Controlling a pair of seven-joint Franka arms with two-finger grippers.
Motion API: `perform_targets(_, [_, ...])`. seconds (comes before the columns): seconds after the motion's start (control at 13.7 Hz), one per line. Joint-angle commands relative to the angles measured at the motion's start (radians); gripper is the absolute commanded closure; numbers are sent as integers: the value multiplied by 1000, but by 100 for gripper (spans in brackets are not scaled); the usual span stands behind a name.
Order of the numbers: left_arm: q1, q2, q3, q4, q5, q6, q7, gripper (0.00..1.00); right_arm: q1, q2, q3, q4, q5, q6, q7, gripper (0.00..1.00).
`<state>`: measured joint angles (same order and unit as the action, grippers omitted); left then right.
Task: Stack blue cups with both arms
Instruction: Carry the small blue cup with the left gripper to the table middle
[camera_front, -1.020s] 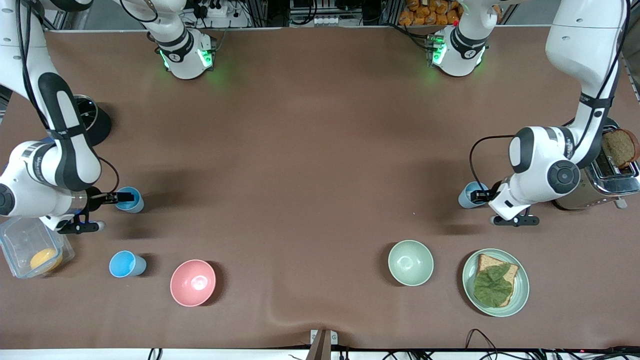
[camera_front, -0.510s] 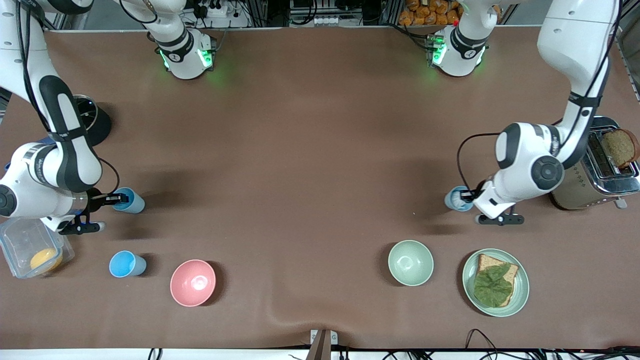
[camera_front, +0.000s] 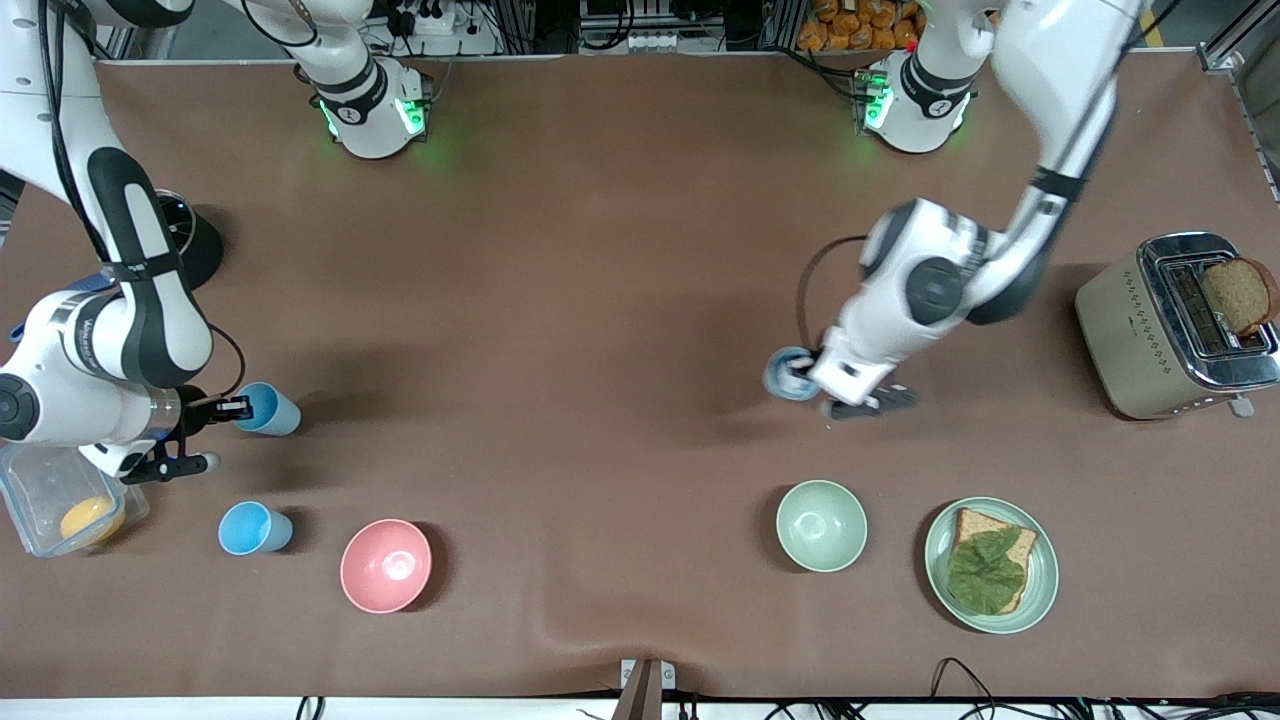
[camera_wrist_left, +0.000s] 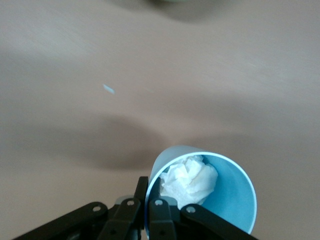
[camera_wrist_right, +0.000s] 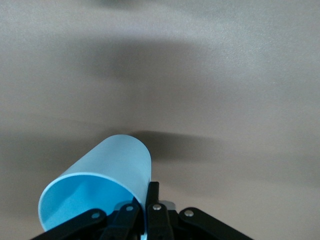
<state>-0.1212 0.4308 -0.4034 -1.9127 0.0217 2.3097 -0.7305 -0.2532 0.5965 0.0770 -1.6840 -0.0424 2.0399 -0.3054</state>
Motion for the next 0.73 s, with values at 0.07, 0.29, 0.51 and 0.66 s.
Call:
perform_targets(0.07, [-220,139,17,173,17,-3,-332,100,0,-12,4,1,-19,-15,-7,100])
perform_targets(0.29, [-320,203,28,234,30,7,-456,100,8,-14,4,1,-19,-17,-4,100])
perform_targets(0.51, [-411,230,58,242,84,31,-556,100,9,-18,4,1,-19,-23,-3,100])
perform_targets(0.66, [-434,253,58,242,118,72,-607,100,9,-21,4,1,-19,-27,-1,100])
